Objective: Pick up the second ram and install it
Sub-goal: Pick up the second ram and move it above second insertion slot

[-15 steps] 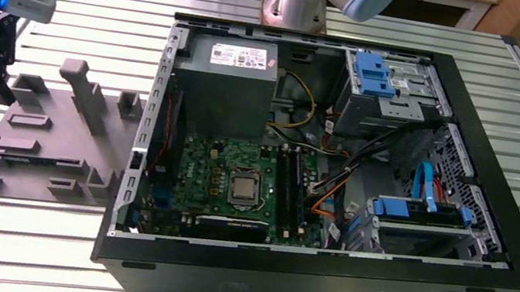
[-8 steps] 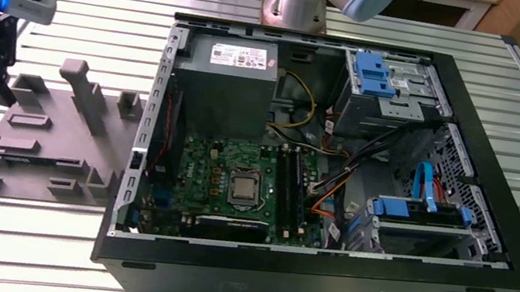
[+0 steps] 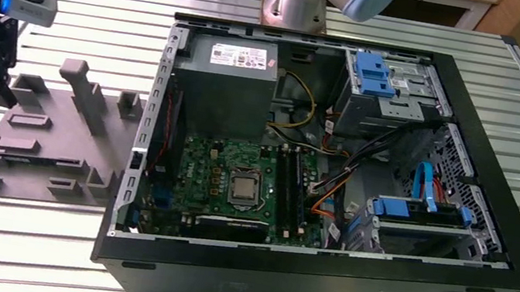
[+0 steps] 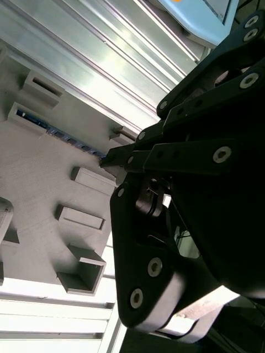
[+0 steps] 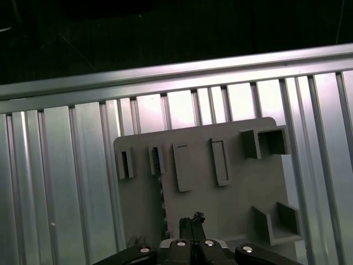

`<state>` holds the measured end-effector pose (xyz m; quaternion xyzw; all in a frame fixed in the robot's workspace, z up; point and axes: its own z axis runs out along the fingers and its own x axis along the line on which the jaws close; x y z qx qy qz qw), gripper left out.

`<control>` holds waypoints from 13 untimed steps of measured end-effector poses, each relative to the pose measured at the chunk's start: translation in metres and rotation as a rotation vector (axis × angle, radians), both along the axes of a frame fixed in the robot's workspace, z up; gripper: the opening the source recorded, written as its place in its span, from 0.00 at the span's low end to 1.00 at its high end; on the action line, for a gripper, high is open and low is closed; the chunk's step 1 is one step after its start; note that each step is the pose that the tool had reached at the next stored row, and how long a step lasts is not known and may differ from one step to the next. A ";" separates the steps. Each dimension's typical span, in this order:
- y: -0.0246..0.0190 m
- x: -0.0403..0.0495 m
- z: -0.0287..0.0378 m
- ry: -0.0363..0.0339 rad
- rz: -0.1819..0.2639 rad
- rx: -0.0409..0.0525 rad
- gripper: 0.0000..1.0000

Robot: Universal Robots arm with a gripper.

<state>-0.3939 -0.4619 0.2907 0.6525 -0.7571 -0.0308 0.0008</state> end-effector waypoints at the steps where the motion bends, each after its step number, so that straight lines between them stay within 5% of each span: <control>1: 0.0000 0.0000 -0.0003 0.0000 0.000 0.0000 0.11; 13: 0.0000 0.0000 -0.0033 -0.0001 0.000 0.0001 0.11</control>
